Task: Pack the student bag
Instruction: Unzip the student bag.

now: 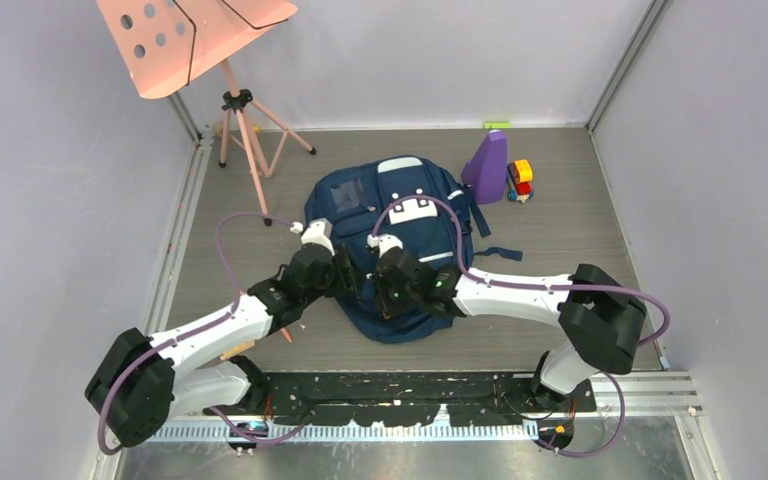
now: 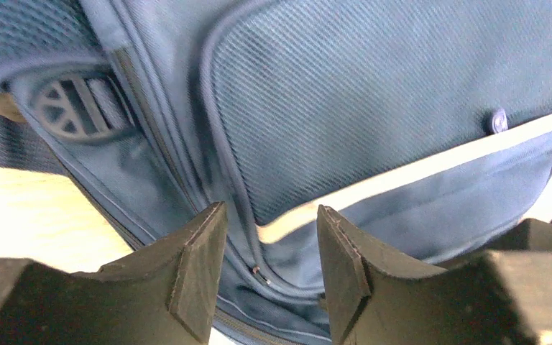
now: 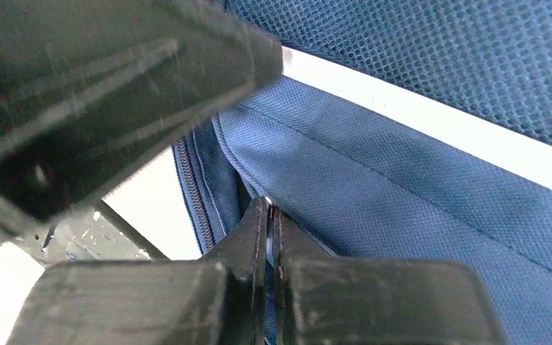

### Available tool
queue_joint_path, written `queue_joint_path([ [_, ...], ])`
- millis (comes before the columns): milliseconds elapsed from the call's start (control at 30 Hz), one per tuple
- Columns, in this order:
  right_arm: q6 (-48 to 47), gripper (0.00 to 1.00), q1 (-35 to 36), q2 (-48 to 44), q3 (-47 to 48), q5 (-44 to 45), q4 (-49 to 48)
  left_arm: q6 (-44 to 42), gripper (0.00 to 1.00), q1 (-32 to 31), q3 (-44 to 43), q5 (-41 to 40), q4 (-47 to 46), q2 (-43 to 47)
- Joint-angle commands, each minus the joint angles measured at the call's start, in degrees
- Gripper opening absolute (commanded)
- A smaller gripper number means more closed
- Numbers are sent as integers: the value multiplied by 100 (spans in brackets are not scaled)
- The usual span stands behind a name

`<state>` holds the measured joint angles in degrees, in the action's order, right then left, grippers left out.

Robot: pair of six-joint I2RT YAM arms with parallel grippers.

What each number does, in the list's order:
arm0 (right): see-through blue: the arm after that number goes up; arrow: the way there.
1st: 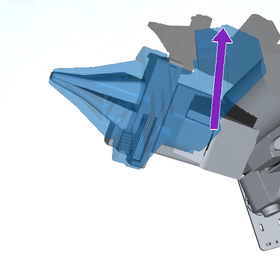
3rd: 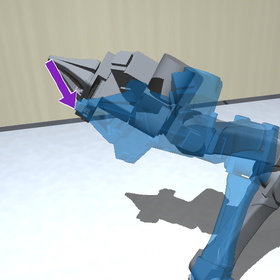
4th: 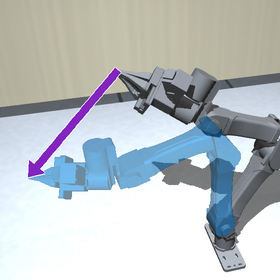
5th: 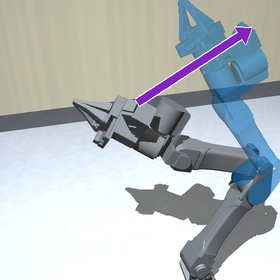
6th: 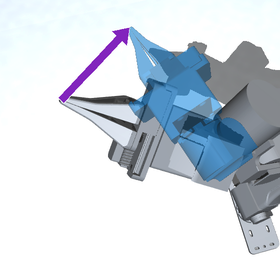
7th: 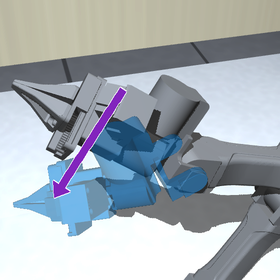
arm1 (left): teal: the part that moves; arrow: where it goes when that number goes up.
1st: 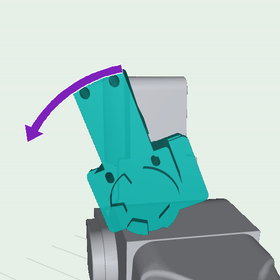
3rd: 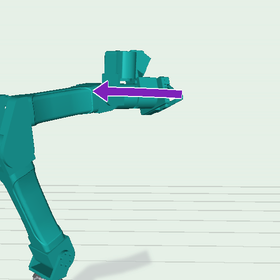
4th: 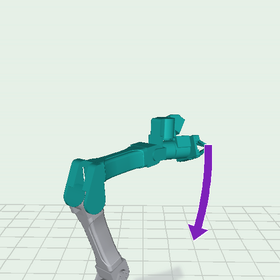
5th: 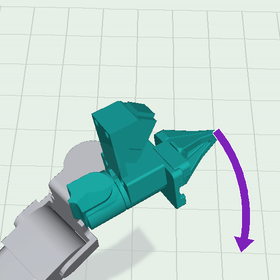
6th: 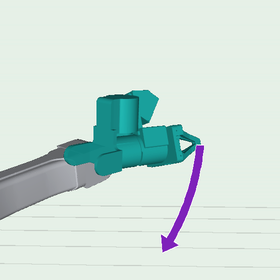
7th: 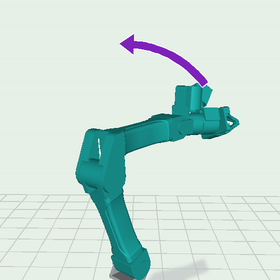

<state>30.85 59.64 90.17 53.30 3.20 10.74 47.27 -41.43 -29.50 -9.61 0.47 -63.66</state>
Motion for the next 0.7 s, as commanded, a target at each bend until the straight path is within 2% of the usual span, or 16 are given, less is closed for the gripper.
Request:
queue_joint_path([
  [0,181,1,-62,-423,-142,623,-553,-530,52,453,-374,401,240,25],
  [100,273,1,-65,-496,-236,630,-538,-681,53,830,-540,789,265,-132],
  [267,372,1,-65,-516,-309,627,-493,-949,52,1229,-703,933,167,-328],
  [600,535,1,-58,-476,-216,642,-354,-973,33,1409,-810,2056,-623,-1090],
  [667,660,1,-54,-410,-143,655,-309,-925,25,1410,-788,2208,-804,-1168],
])
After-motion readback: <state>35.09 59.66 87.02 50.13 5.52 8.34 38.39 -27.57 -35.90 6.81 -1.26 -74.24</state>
